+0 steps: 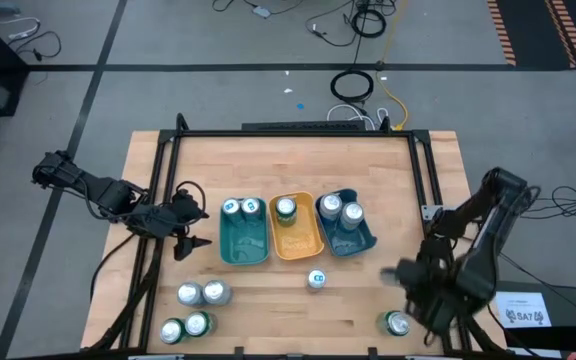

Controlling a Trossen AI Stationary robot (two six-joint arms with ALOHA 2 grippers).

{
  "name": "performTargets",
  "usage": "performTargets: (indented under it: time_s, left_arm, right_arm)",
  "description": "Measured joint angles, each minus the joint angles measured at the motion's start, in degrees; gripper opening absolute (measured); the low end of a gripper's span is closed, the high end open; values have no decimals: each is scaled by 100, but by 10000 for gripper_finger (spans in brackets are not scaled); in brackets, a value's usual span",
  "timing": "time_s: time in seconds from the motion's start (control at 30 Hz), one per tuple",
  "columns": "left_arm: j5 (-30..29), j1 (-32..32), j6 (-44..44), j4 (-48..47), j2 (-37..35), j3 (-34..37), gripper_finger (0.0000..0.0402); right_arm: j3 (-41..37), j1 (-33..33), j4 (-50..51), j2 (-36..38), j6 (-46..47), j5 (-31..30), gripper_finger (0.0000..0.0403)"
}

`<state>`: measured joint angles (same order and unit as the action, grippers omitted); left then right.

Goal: Sort soda cans
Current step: Move the white and blue soda can to the center

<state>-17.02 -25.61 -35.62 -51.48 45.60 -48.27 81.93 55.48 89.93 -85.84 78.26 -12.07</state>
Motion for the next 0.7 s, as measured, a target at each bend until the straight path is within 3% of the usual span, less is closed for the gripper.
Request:
performTargets:
  time_s: [0.13,0.37,0.57,0.7]
  left_arm:
    - [0,0,0,0,0,0,381]
    - [0,0,0,-3,1,0,381]
    - [0,0,0,-1,0,0,381]
    - [2,0,4,-2,0,0,381]
  right_arm:
    - [0,-355,-121,412,726,-821,240]
    - [0,-949,-1752,868,-124,-2077,235]
    - [123,-1829,-3542,600,-1711,-1718,234]
    - [1065,-2366,-3474,-201,-2301,-1097,234]
